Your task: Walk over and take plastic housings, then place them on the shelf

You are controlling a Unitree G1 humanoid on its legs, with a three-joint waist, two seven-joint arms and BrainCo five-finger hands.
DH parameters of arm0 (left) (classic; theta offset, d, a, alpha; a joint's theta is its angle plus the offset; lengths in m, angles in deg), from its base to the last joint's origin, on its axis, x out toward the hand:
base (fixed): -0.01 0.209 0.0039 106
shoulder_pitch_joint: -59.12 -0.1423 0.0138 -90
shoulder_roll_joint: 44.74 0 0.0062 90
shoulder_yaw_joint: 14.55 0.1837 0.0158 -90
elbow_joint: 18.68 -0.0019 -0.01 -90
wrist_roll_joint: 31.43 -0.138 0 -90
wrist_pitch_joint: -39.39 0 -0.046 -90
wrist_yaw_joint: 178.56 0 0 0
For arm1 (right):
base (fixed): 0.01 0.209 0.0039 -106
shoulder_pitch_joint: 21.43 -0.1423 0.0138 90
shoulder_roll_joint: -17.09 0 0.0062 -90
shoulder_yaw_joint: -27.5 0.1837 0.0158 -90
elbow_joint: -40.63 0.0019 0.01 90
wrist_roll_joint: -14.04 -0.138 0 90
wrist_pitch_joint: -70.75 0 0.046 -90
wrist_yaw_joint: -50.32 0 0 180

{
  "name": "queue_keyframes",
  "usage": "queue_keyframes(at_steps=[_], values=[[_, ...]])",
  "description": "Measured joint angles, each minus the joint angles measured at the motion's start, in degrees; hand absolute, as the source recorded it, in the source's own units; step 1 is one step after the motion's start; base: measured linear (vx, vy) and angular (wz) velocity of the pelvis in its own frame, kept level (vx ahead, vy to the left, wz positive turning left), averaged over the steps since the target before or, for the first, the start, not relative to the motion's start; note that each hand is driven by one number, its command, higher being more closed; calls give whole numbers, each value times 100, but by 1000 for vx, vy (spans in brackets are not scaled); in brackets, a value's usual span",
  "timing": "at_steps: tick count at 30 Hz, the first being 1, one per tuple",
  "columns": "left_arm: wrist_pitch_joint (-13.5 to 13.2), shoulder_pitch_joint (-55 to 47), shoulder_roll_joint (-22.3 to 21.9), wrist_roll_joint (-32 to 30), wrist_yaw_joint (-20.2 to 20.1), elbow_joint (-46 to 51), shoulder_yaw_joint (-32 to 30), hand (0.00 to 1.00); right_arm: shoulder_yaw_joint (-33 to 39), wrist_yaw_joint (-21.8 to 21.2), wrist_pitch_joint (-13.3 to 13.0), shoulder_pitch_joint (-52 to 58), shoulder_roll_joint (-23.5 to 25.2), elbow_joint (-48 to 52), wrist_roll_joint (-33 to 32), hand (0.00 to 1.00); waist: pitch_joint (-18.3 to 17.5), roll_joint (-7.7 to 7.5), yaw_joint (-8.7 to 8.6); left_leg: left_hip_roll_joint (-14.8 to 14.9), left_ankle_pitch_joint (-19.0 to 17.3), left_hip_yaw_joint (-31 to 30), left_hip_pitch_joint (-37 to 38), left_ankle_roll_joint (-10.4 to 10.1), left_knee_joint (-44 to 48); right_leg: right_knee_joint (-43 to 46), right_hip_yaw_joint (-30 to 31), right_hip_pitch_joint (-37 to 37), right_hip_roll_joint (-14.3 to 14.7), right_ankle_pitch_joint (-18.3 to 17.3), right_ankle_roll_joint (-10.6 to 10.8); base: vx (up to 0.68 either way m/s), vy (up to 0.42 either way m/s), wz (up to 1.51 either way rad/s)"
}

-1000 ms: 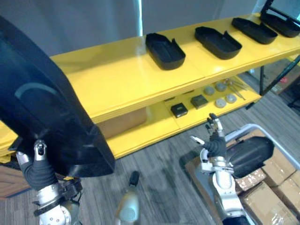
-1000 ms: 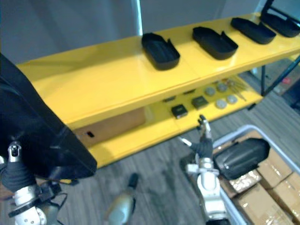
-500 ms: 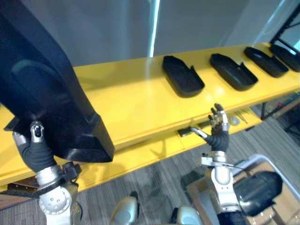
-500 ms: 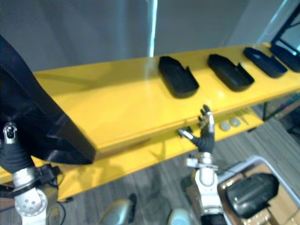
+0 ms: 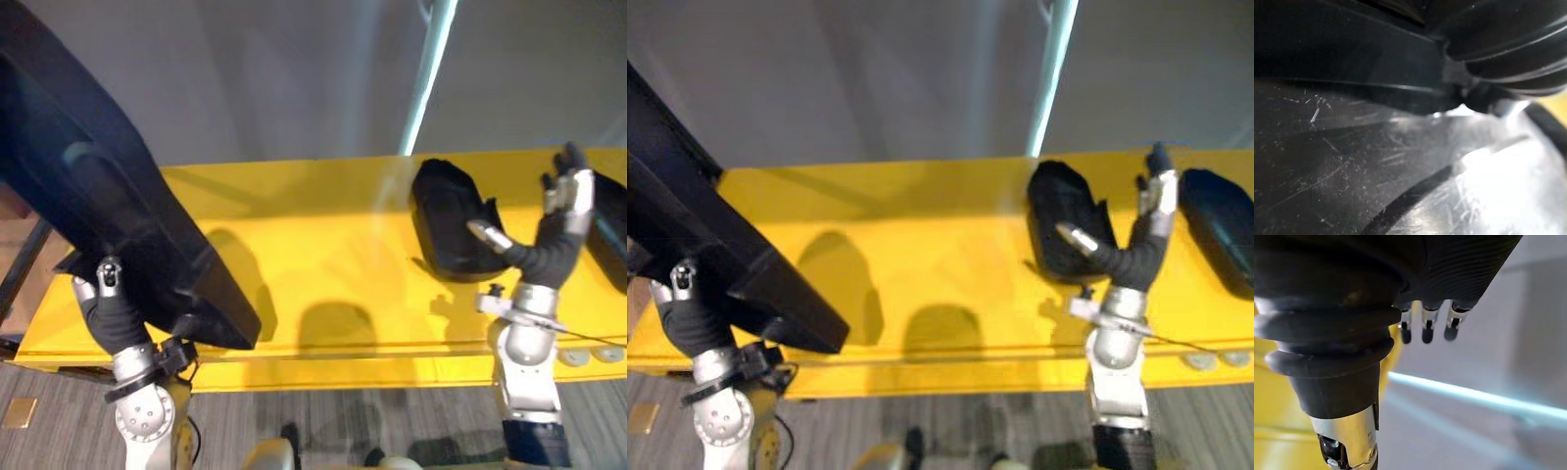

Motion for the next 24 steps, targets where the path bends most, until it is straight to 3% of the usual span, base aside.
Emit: queue_keyframes(at_steps=[5, 9, 10, 13, 16, 19, 24], values=[[202, -3, 184, 16, -216, 2, -32, 100, 222, 119, -71, 572, 189, 527, -12, 0, -137, -171, -154, 1, 0, 211, 277, 1, -201, -21, 103, 81, -6, 0, 0, 72, 9, -22], [799, 17, 270, 199, -584, -18, -26, 100, 222, 110, -100, 1022, 508, 736, -131, 0, -152, -158, -331, -2, 0, 530, 486, 2, -315, -41, 380, 75, -20, 2, 3, -12, 22, -44], [1119, 78, 293, 242, -616, -119, -21, 100, 256, 83, -210, 1140, 547, 755, -165, 0, -163, -140, -399, -3, -1, 678, 554, 2, -370, -89, 502, 69, -16, 2, 4, -39, 8, -41], [1710, 486, 523, 488, -632, -794, -14, 100, 395, -28, -291, 1171, 547, 779, -165, 0, -190, -85, -531, -5, -2, 828, 554, 2, -372, -171, 646, 19, -9, 5, 9, -90, -8, -35], [2171, 835, 626, 556, -518, -1457, 43, 100, 431, -180, -292, 1165, 403, 792, -187, 0, -188, 16, -650, 30, -4, 1002, 477, 4, -379, -200, 783, -134, 33, 30, 20, -143, -26, -33], [2297, 1123, 641, 694, -291, -1643, 160, 100, 432, -263, -291, 961, 114, 807, -301, 0, -160, 133, -787, 45, -10, 987, 124, 19, -208, 41, 798, -501, 17, 14, -4, -123, -19, -1], [2563, 2476, 661, 742, 513, -1973, 138, 100, 383, -247, -213, -663, -591, 654, -253, 0, 646, 422, -910, -23, 297, 962, -580, 123, -12, 778, 853, -1499, -133, -16, -46, -181, -10, 8]])
